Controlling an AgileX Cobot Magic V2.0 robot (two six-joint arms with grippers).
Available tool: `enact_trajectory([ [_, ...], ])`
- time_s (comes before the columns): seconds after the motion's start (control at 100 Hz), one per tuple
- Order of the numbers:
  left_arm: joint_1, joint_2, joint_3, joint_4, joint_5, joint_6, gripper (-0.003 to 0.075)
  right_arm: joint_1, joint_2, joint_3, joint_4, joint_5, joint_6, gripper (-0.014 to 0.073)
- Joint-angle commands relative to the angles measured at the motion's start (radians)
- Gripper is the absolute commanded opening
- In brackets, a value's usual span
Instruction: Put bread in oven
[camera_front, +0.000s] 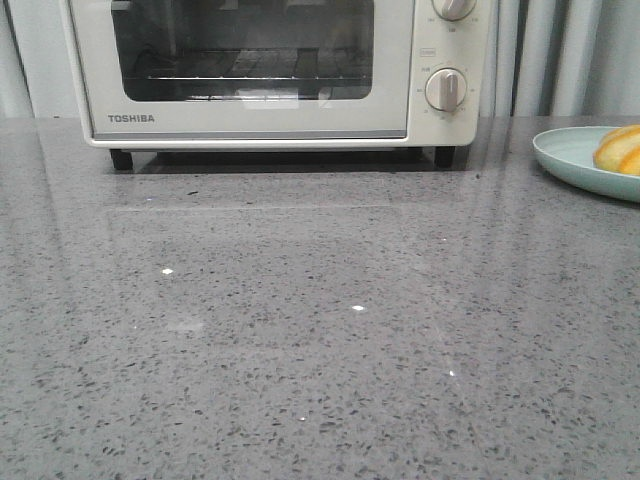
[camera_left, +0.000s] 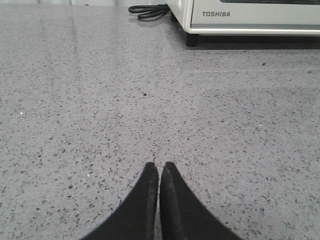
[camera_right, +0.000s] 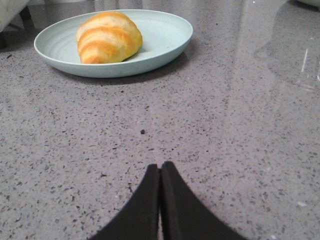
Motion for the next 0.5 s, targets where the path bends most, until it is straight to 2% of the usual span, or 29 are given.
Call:
enact_trajectory([
  [0.0, 0.004, -0.027, 0.022, -0.012, -0.063, -0.008, -0.0022, -0.005, -0.02, 0.025, -0.001, -0.027, -0.011, -0.0053],
  [0.49, 0.004, -0.027, 0.022, 0.003, -0.068, -0.003, -0.0022, -0.005, -0.02, 0.025, -0.001, -0.027, -0.011, -0.0053],
])
